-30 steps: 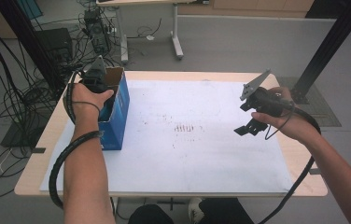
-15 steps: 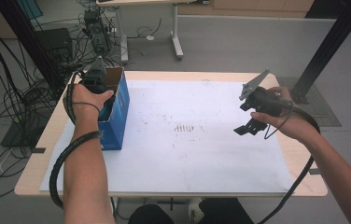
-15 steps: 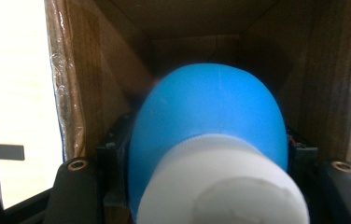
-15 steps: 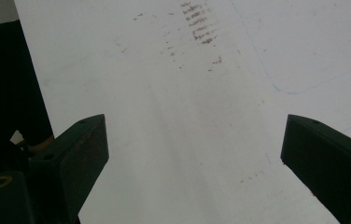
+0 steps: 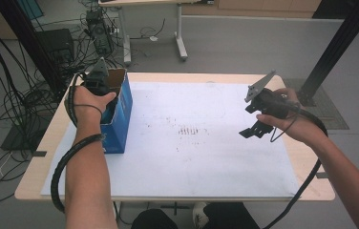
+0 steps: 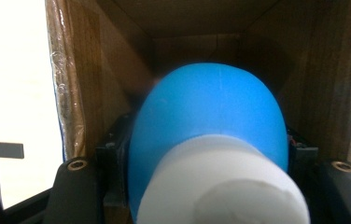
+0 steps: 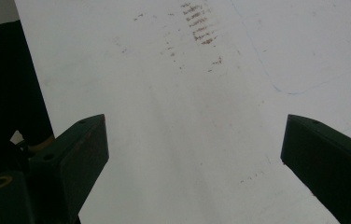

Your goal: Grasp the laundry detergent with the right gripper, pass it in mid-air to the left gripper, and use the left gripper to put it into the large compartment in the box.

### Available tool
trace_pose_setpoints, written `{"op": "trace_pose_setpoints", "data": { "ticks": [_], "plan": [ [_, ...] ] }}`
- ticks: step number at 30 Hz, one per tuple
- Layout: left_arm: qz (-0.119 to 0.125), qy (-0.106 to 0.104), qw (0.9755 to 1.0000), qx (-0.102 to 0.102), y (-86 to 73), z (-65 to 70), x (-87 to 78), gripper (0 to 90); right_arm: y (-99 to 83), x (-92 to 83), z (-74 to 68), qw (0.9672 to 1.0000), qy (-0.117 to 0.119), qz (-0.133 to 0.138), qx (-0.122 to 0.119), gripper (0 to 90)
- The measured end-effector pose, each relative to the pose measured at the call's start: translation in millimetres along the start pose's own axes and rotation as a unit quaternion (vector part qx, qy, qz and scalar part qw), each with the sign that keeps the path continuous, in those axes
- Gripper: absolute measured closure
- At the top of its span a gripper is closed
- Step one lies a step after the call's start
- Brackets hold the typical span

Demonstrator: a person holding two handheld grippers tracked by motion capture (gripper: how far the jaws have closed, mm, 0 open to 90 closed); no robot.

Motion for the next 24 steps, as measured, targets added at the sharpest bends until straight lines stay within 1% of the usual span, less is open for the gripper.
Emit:
{"op": "trace_pose_setpoints", "data": {
  "ticks": [24],
  "plan": [
    [0.002, 0.001, 1.0, -0.003, 1.5, -0.1, 0.7, 36.5, -1.5, -0.4, 1.0, 1.0, 0.0, -0.002, 0.002, 7.6]
  ]
}}
Point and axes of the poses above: each handheld gripper's, and its own axes: x roughly forward along the jaws, y roughly out of its top, z roughly to its right, the point moved 9 cm from there along x, roughly forward along the jaws, and after that the axes turned 6 degrees about -z, right-handed, at the moved point
